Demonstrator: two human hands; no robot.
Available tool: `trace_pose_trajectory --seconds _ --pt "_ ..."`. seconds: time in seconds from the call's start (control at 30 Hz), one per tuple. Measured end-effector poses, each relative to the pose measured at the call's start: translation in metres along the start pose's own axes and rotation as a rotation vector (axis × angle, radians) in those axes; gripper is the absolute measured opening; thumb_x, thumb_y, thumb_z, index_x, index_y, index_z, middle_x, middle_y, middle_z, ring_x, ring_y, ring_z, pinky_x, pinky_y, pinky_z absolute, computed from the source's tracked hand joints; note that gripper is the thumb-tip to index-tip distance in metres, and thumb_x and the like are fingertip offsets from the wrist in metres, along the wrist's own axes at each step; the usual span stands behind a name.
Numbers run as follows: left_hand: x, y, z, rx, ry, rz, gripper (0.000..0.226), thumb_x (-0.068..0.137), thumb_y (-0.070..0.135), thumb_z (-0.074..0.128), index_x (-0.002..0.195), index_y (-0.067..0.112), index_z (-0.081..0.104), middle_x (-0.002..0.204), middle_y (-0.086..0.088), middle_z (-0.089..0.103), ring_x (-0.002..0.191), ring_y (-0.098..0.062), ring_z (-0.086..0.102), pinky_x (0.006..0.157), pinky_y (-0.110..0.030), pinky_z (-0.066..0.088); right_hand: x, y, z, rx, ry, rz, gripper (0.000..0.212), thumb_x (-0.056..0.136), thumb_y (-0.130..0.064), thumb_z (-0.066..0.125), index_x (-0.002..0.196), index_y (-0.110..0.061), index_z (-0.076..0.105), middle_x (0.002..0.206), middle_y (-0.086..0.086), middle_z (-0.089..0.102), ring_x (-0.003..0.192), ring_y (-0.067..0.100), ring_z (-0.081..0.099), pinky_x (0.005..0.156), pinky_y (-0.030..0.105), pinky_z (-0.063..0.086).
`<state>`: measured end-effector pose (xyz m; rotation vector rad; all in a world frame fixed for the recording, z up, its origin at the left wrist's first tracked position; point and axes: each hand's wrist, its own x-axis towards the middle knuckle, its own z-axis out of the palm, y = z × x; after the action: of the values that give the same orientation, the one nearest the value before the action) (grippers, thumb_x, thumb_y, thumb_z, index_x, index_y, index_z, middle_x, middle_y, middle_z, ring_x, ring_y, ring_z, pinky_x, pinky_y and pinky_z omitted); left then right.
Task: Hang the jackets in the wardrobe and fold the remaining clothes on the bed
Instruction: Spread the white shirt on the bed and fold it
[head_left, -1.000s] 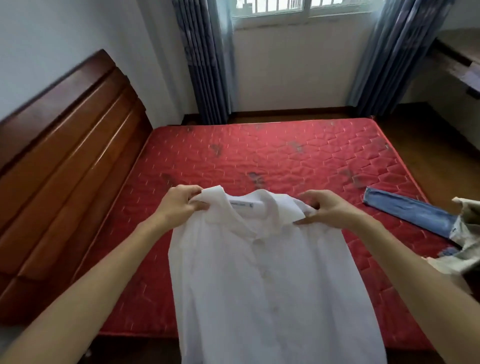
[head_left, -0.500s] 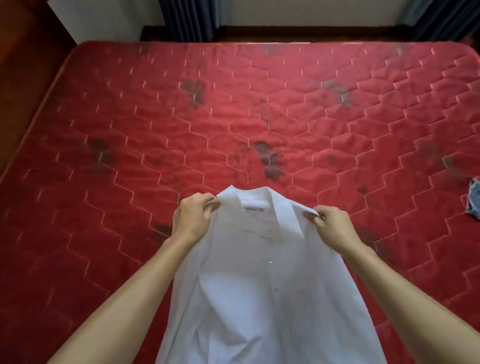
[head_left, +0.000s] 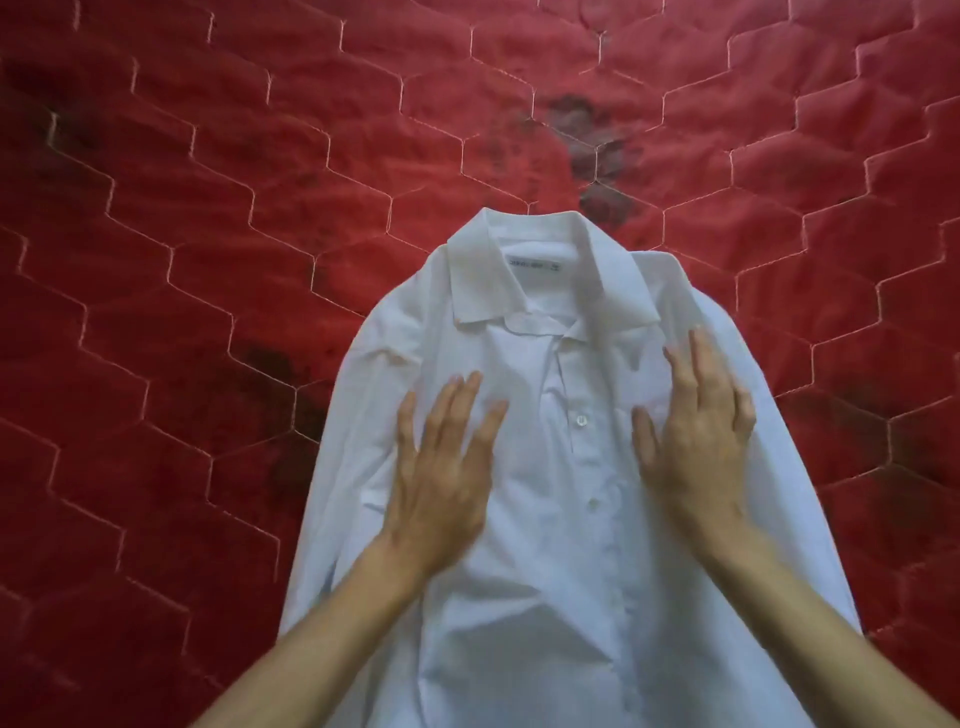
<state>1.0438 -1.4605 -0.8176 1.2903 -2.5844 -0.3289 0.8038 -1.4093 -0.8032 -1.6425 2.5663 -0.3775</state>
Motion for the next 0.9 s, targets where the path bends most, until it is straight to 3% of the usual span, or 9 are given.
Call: trace_pose_trajectory --seconds 0.13,0.23,0.37,0.5,0.7,0.8,0.9 --pt "-0.107 0.032 -0.002 0.057 -0.237 0.015 0.055 0.096 0.025 0.050 0.149 0.012 0.043 0.162 -0.014 0.026 0.151 -0.029 0.023 0.114 -0.060 0.028 -0.100 -0.007 -0.016 0.031 -0.151 0.025 0.060 0.091 -0.019 0.051 0.148 -0.005 0.037 0.161 0.016 0.024 0.149 0.028 0.023 0.116 0.041 0.019" --pt "-0.169 0.038 -0.012 0.071 -0.340 -0.052 0.056 0.097 0.029 0.043 0.151 0.011 0.041 0.163 -0.014 0.023 0.150 -0.029 0.024 0.115 -0.056 0.028 -0.168 -0.009 -0.021 0.033 -0.344 -0.038 0.057 0.088 -0.010 0.059 0.143 -0.004 0.045 0.158 0.019 0.030 0.146 0.034 0.029 0.112 0.049 0.035" --pt "-0.236 0.047 -0.029 0.054 -0.434 -0.132 0.059 0.098 0.025 0.041 0.153 0.007 0.034 0.163 -0.018 0.020 0.150 -0.032 0.022 0.117 -0.050 0.027 -0.235 -0.004 -0.036 0.076 -0.474 0.189 0.067 0.082 -0.012 0.073 0.142 -0.005 0.045 0.154 0.024 0.033 0.140 0.042 0.036 0.107 0.054 0.040" --pt "-0.293 0.057 -0.049 0.005 -0.447 -0.409 0.063 0.098 0.031 0.039 0.154 0.004 0.028 0.161 -0.020 0.023 0.147 -0.034 0.029 0.115 -0.050 0.035 -0.297 0.011 -0.061 0.101 -0.497 0.514 0.078 0.087 -0.028 0.072 0.150 -0.008 0.031 0.160 0.017 0.023 0.145 0.035 0.025 0.114 0.052 0.028" --pt "-0.353 0.039 -0.069 0.164 -0.405 -0.790 0.069 0.100 0.038 0.048 0.154 0.005 0.022 0.158 -0.029 0.022 0.143 -0.045 0.027 0.110 -0.061 0.032 -0.370 0.068 -0.086 0.061 -0.465 0.770 0.080 0.090 -0.038 0.066 0.153 -0.010 0.024 0.161 0.019 0.016 0.147 0.038 0.020 0.115 0.056 0.024" --pt "-0.364 0.032 -0.077 0.084 -0.318 -0.949 0.067 0.098 0.045 0.047 0.149 0.007 0.025 0.144 -0.029 0.036 0.125 -0.049 0.043 0.097 -0.061 0.042 -0.385 0.096 -0.096 0.094 -0.324 0.900 0.067 0.097 -0.036 0.057 0.151 -0.008 0.028 0.158 0.021 0.022 0.140 0.044 0.027 0.110 0.057 0.028" --pt "-0.375 0.038 -0.087 -0.049 -0.209 -1.164 0.061 0.097 0.042 0.055 0.142 0.007 0.034 0.131 -0.026 0.048 0.107 -0.048 0.056 0.080 -0.053 0.048 -0.388 0.117 -0.107 0.133 -0.273 1.032 0.057 0.101 -0.031 0.051 0.149 -0.008 0.031 0.152 0.019 0.030 0.125 0.046 0.045 0.101 0.052 0.038"
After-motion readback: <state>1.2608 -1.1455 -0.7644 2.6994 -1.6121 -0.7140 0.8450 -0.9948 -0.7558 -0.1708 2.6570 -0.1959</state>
